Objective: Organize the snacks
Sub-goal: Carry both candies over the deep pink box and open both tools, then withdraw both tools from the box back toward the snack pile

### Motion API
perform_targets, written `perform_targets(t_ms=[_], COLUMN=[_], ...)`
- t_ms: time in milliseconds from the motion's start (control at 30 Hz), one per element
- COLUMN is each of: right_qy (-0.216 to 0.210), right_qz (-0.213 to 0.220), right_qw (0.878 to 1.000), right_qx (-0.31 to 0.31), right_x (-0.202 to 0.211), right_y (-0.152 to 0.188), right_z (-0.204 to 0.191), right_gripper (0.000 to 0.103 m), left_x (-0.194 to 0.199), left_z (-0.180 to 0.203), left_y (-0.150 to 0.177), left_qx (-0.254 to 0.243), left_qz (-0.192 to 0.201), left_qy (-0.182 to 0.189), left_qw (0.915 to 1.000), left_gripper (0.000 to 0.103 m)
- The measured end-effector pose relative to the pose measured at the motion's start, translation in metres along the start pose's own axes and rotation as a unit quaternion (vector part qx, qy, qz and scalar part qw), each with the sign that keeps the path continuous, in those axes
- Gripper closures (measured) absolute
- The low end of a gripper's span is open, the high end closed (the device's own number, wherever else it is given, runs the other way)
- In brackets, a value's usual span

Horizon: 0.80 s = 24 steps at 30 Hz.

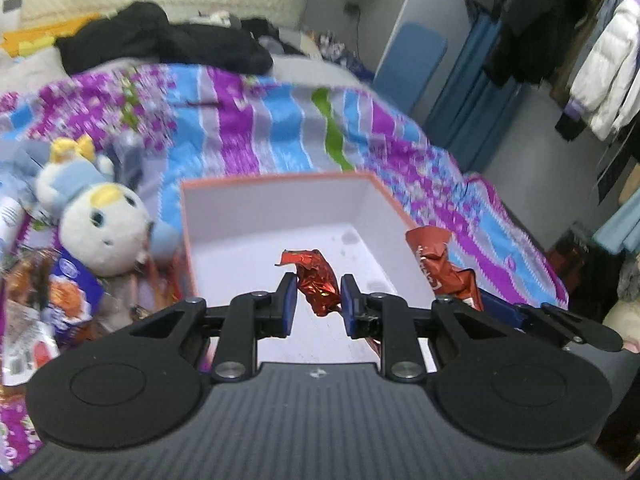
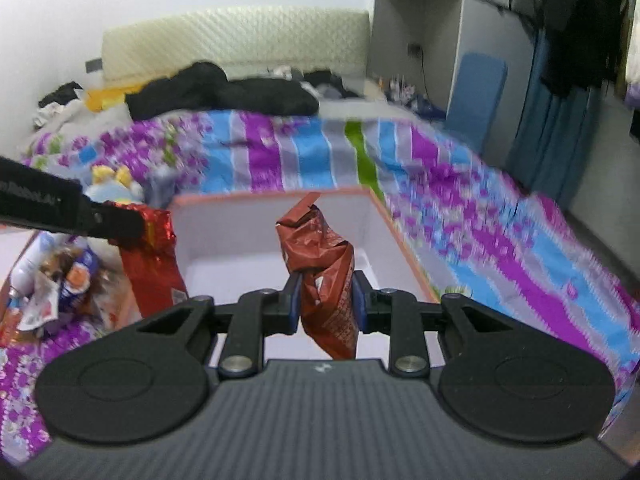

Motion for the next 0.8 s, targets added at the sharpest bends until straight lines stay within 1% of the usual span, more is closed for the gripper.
perform_targets(t_ms=[100, 167, 233, 367, 433, 467, 500, 533, 567, 600, 700, 800], right_qy=[-0.002, -0.010, -0.009, -0.019, -0.026, -0.029, -0.032, -0.032, -0.030, -0.027, -0.030, -0.033], right_qz=[-0.020, -0.038, -0.050, -0.072, -0.080, -0.085, -0.088, -0.087, -0.083, -0.081, -0.074, -0.055], right_qw=[1.000, 0.999, 0.999, 0.997, 0.996, 0.995, 0.995, 0.995, 0.995, 0.996, 0.996, 0.997], right_qx=[-0.002, -0.012, -0.013, -0.023, -0.031, -0.035, -0.038, -0.038, -0.038, -0.038, -0.050, -0.052], right_x=[-0.021, -0.035, -0.046, -0.059, -0.061, -0.061, -0.062, -0.060, -0.057, -0.056, -0.043, -0.025], right_y=[0.012, 0.021, 0.028, 0.041, 0.045, 0.046, 0.045, 0.045, 0.043, 0.041, 0.036, 0.025], right_z=[0.003, 0.006, 0.006, 0.002, 0.000, 0.000, 0.000, 0.000, 0.000, 0.000, 0.002, 0.001], right_gripper=[0.074, 0.074, 0.074, 0.074, 0.072, 0.069, 0.066, 0.057, 0.052, 0.052, 0.052, 0.052], left_x=[-0.033, -0.050, -0.065, -0.085, -0.091, -0.092, -0.090, -0.088, -0.084, -0.078, -0.061, -0.038], left_z=[-0.006, -0.009, -0.014, -0.021, -0.023, -0.025, -0.026, -0.028, -0.027, -0.026, -0.022, -0.014], left_y=[0.006, 0.010, 0.013, 0.019, 0.021, 0.022, 0.023, 0.023, 0.022, 0.021, 0.017, 0.011], left_qx=[0.004, 0.006, 0.007, 0.014, 0.009, 0.007, 0.010, 0.014, 0.014, 0.009, 0.008, 0.000], left_qz=[-0.024, -0.038, -0.048, -0.065, -0.073, -0.078, -0.083, -0.083, -0.079, -0.074, -0.061, -0.046], left_qy=[-0.002, -0.006, -0.011, -0.012, -0.014, -0.017, -0.020, -0.021, -0.022, -0.023, -0.022, -0.020], left_qw=[0.9997, 0.9993, 0.9988, 0.9977, 0.9972, 0.9968, 0.9963, 0.9962, 0.9965, 0.9969, 0.9979, 0.9988], left_gripper=[0.076, 0.076, 0.076, 0.076, 0.075, 0.072, 0.062, 0.057, 0.049, 0.044, 0.042, 0.042])
Point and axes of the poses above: each gripper's, at about its wrist camera, not at the fingertips, and x roughly against the way its jaws point, z to its right, y to its underside, the point moved 9 cm from there along -x, roughly the way its jaws point, and after that the axes turned 11 degrees about y, right-handed, at the moved point
